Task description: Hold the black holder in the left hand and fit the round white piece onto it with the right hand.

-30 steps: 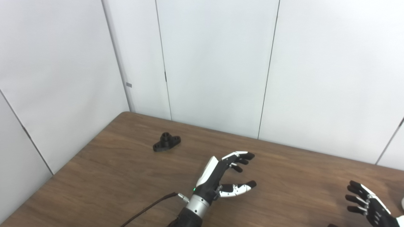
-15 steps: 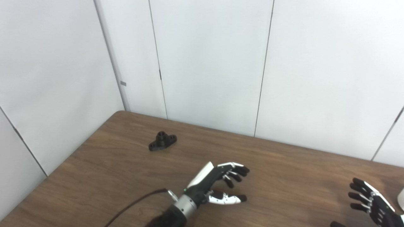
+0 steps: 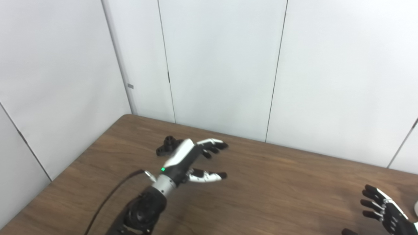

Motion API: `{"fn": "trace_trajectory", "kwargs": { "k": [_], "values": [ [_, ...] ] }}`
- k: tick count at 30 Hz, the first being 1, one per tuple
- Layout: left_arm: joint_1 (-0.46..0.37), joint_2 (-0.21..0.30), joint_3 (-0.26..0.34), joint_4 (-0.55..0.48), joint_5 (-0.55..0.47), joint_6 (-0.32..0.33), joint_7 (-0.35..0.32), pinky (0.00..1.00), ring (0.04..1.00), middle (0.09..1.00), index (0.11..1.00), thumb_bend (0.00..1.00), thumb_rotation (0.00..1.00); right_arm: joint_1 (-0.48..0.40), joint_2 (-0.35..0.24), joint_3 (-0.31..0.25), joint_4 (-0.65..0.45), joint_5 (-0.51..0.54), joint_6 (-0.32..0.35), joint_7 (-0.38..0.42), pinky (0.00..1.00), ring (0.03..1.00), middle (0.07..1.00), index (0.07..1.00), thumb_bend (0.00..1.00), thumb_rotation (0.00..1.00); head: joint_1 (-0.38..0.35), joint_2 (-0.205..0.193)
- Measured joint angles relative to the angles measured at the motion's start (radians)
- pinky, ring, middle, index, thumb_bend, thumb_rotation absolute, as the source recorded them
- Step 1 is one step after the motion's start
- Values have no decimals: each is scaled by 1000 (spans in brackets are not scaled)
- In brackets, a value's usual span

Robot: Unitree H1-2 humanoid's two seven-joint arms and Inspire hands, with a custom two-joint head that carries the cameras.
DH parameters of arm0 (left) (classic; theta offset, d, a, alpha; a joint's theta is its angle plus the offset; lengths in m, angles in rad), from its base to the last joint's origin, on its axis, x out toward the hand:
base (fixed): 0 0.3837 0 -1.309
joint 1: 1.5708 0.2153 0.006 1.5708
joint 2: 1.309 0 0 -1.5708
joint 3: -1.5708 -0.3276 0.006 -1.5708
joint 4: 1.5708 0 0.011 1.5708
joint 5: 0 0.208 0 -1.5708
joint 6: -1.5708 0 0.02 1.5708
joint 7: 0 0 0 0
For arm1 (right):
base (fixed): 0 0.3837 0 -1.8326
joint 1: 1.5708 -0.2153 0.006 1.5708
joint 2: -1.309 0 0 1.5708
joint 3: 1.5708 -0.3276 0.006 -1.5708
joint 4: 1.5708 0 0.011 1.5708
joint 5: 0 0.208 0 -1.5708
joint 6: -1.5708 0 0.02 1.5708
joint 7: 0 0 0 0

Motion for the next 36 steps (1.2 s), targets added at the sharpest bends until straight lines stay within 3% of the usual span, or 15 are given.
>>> {"fn": "trace_trajectory", "kwargs": {
  "k": [3,9,14,19,24,28,32,36],
  "values": [
    [-9,17,35,-49,22,44,1,687,787,788,770,674,72,0,0,0,-4,0,0,2,723,789,843,856,584,0,0,0],
    [-48,51,85,-71,93,113,19,675,757,769,750,687,96,0,0,0,-4,7,0,6,723,786,844,854,590,0,2,5],
    [-65,58,141,-64,130,129,87,714,779,781,768,674,113,-1,-3,-1,-3,8,-1,7,709,782,844,855,590,0,3,8],
    [-66,60,150,-43,192,181,122,710,803,793,756,716,106,-1,-5,-4,-4,8,0,7,712,785,845,856,590,0,5,12],
    [-69,89,142,-23,288,226,138,743,874,874,782,810,234,-1,-6,-4,-6,7,0,9,696,778,838,853,597,0,5,14],
    [-74,111,138,-15,327,289,128,827,957,934,817,889,317,-1,-8,-7,-11,8,0,12,697,779,840,856,596,0,5,18],
    [-75,122,113,-13,337,356,81,971,998,993,863,971,417,-1,-8,-8,-17,7,7,14,682,766,833,848,604,0,3,23],
    [-76,141,86,-1,338,406,32,999,1000,1000,894,1000,498,-1,-9,-12,-18,7,11,18,673,757,829,845,608,0,5,25]
  ]
}}
